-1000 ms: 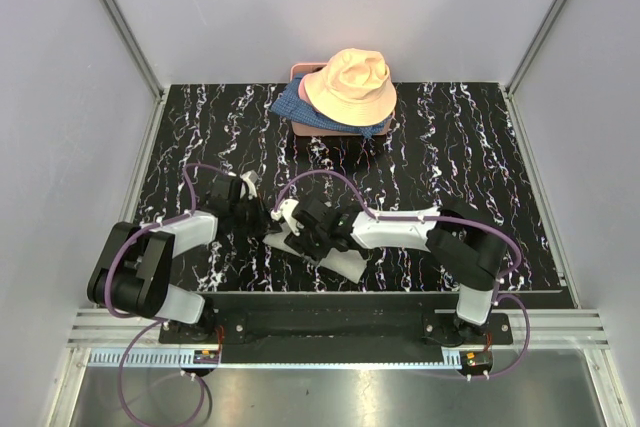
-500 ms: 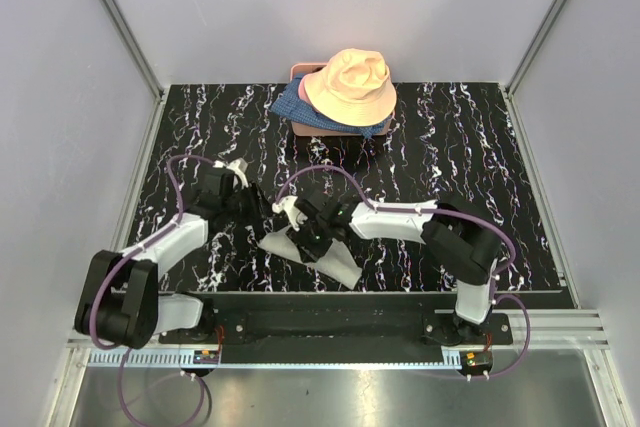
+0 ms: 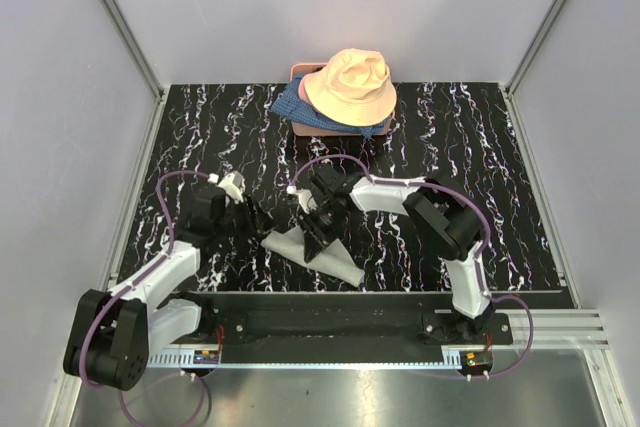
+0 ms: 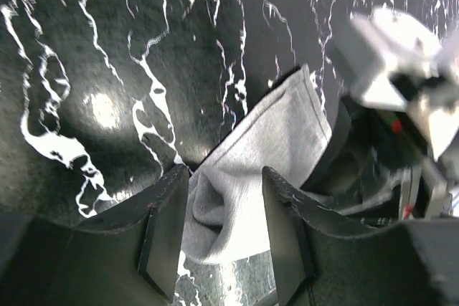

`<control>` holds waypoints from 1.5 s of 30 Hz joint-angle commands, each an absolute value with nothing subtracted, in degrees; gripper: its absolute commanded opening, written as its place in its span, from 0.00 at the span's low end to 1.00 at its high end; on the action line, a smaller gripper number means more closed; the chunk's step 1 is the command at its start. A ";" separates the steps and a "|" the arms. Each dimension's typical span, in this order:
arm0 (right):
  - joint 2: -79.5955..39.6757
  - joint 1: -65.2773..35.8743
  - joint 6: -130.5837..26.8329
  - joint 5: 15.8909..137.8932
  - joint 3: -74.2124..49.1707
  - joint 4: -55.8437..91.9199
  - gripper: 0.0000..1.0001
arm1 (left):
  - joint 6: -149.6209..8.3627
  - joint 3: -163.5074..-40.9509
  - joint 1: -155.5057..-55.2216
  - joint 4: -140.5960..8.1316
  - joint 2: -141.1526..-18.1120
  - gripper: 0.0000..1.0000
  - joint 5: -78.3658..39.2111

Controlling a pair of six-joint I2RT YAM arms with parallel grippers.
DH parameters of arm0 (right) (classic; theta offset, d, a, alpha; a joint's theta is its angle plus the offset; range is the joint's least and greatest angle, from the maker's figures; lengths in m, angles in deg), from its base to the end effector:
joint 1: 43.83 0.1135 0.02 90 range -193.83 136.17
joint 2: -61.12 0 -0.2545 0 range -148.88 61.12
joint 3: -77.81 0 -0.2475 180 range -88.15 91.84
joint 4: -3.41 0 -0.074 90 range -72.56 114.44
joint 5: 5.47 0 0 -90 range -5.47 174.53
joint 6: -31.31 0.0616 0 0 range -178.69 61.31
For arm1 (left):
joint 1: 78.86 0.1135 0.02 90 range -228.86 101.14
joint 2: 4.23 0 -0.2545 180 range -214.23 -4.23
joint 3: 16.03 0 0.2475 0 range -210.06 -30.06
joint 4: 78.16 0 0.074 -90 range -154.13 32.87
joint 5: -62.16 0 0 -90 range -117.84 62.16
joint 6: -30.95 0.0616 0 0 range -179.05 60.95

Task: Fold the napkin, place the utensils inside, and roll it up
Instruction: Roll the napkin with the utensil

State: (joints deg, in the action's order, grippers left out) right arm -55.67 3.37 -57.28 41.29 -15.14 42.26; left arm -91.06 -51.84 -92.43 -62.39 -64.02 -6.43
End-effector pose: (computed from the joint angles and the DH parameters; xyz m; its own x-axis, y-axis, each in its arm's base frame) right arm 0.2361 0.3170 0.1072 -0.6497 -0.6752 -0.3492 -0.6886 0.3282 0.6466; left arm 0.2077 -0.0733 0.1489 -0.7875 -0.3176 -0.5282 0.0871 0.7911 -0.6055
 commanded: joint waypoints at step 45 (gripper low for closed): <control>-33.80 13.90 -64.05 82.29 -25.74 28.09 0.77 | -92.45 -60.37 -91.96 -60.35 -82.97 0.00 -3.05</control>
